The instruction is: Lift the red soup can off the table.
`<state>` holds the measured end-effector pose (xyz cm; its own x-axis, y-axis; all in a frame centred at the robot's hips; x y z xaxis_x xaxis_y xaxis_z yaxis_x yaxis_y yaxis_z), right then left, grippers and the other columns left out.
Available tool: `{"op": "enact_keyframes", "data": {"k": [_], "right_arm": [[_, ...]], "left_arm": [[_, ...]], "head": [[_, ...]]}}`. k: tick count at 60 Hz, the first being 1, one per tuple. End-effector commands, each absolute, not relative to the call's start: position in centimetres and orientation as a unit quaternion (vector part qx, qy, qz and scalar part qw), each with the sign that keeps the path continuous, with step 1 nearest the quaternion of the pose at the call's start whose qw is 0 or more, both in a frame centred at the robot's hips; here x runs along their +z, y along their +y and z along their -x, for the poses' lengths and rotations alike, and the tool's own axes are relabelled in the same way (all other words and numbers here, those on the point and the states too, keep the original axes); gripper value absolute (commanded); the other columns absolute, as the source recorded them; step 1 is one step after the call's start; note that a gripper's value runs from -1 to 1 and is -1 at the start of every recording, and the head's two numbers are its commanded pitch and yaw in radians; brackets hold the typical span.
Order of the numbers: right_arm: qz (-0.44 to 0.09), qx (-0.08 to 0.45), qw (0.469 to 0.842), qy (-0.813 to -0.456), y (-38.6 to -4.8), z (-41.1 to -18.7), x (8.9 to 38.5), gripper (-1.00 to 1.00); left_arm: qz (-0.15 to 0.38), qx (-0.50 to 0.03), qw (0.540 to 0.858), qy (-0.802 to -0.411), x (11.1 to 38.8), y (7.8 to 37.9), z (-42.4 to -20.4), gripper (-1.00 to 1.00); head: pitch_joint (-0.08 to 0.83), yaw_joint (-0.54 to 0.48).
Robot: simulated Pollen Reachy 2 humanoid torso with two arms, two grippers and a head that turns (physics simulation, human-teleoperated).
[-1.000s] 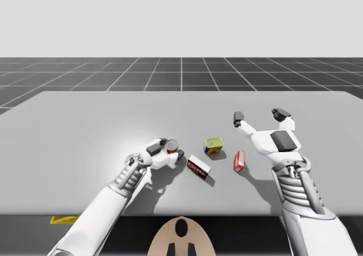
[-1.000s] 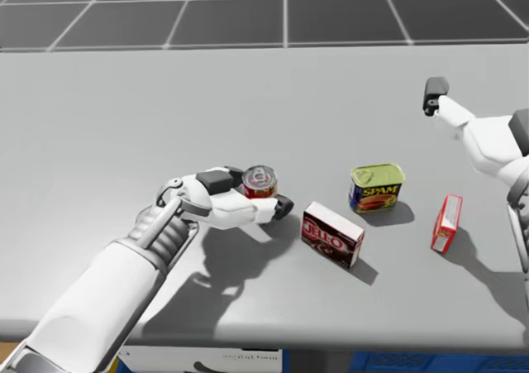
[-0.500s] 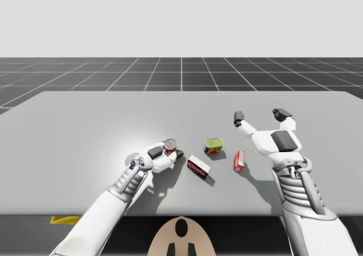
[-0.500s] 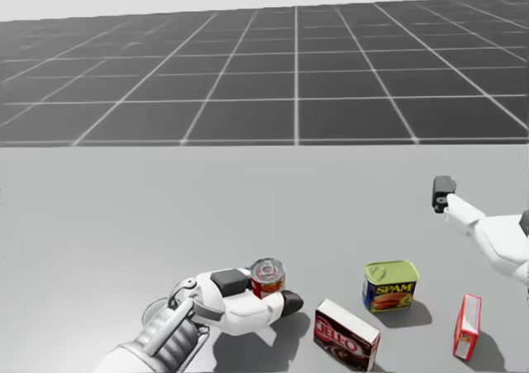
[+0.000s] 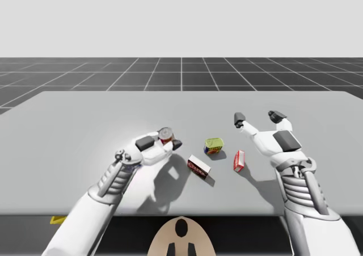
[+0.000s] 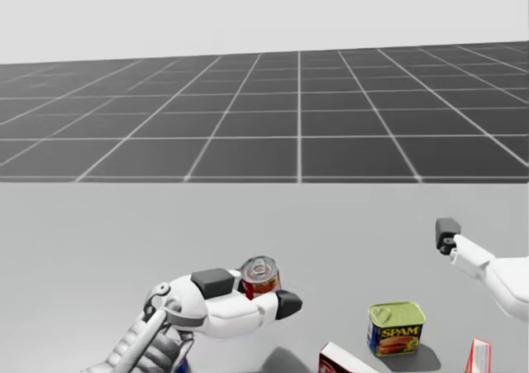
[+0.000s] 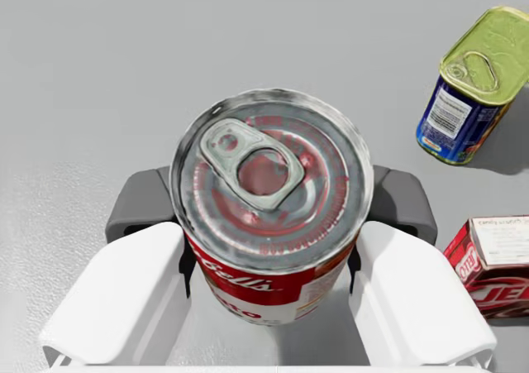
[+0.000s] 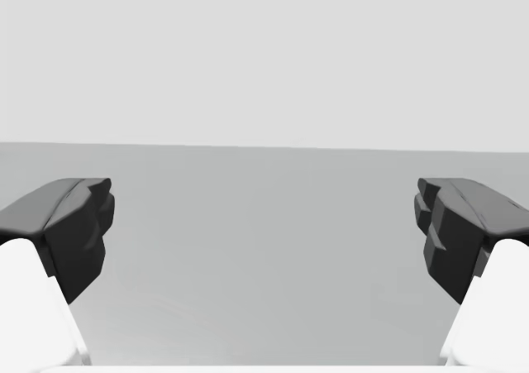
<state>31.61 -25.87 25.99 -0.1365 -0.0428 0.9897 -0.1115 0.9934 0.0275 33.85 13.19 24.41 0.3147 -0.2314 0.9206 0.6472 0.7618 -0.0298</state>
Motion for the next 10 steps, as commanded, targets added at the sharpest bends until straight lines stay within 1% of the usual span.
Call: {"op": "enact_keyframes", "data": {"k": [1, 3, 5, 10], "right_arm": [[-0.062, 0.038, 0.658, -0.749, -26.1, -31.6, 25.9, -1.00], [-0.060, 0.042, 0.658, -0.749, -26.0, -31.6, 25.8, -1.00], [-0.057, 0.043, 0.658, -0.750, -26.0, -31.6, 25.8, -1.00], [-0.053, 0.045, 0.657, -0.751, -25.9, -31.6, 25.8, -1.00]], "left_arm": [[0.205, -0.273, 0.733, -0.589, 32.6, 13.6, -33.8, 1.00], [0.204, -0.271, 0.723, -0.602, 34.3, 13.8, -33.5, 1.00], [0.203, -0.269, 0.719, -0.609, 35.1, 14.0, -33.4, 1.00], [0.198, -0.267, 0.694, -0.639, 38.4, 14.4, -32.4, 1.00]], "head": [[0.276, 0.09], [0.274, 0.09], [0.273, 0.09], [0.265, 0.09]]}}
